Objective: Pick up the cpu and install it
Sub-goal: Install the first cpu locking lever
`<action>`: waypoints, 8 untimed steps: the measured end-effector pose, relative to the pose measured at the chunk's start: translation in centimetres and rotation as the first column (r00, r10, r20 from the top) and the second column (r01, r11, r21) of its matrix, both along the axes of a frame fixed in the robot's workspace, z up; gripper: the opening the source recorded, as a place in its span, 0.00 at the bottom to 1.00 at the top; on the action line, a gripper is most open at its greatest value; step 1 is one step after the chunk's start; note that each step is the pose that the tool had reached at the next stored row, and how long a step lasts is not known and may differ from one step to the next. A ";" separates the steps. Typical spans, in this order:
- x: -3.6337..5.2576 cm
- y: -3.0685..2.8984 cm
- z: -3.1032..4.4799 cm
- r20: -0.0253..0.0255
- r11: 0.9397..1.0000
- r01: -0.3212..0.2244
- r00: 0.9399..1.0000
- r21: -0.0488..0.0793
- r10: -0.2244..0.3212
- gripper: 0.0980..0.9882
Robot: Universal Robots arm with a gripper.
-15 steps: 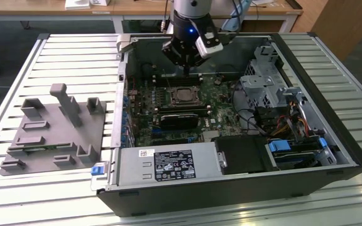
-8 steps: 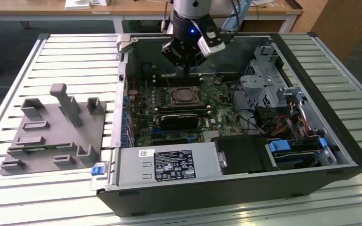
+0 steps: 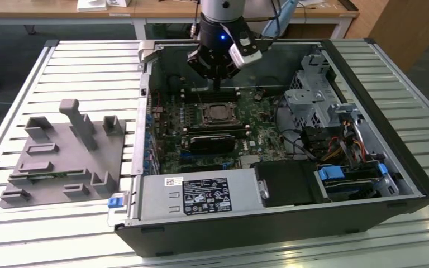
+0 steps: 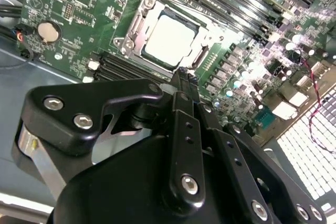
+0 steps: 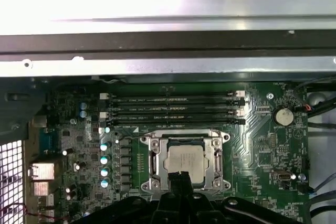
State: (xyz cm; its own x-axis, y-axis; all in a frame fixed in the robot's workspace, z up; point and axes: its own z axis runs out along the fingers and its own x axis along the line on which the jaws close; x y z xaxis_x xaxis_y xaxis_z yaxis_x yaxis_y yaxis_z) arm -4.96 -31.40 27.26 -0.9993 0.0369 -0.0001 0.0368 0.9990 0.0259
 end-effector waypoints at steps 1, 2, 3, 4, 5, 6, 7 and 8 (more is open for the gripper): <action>-0.01 0.00 0.00 0.000 1.000 0.000 1.000 0.000 0.000 0.01; -0.03 0.00 -0.01 0.000 1.000 -0.001 1.000 0.000 0.001 0.01; -0.06 0.00 -0.01 0.000 1.000 -0.002 1.000 0.001 0.002 0.01; -0.10 -0.01 -0.02 0.000 1.000 -0.007 1.000 0.001 0.007 0.01; -0.14 -0.02 -0.02 0.000 1.000 -0.013 1.000 0.001 0.013 0.01; -0.21 -0.02 -0.02 0.000 1.000 -0.019 1.000 0.001 0.019 0.01; -0.28 -0.03 -0.04 0.000 1.000 -0.027 1.000 0.001 0.027 0.01; -0.38 -0.03 -0.05 0.000 0.999 -0.033 0.999 0.001 0.033 0.01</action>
State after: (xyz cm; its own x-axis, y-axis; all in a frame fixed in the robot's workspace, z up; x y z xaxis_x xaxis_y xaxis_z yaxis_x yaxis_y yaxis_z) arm -5.34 -31.43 27.21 -1.0000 0.0040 -0.0004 0.0040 0.9996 0.0268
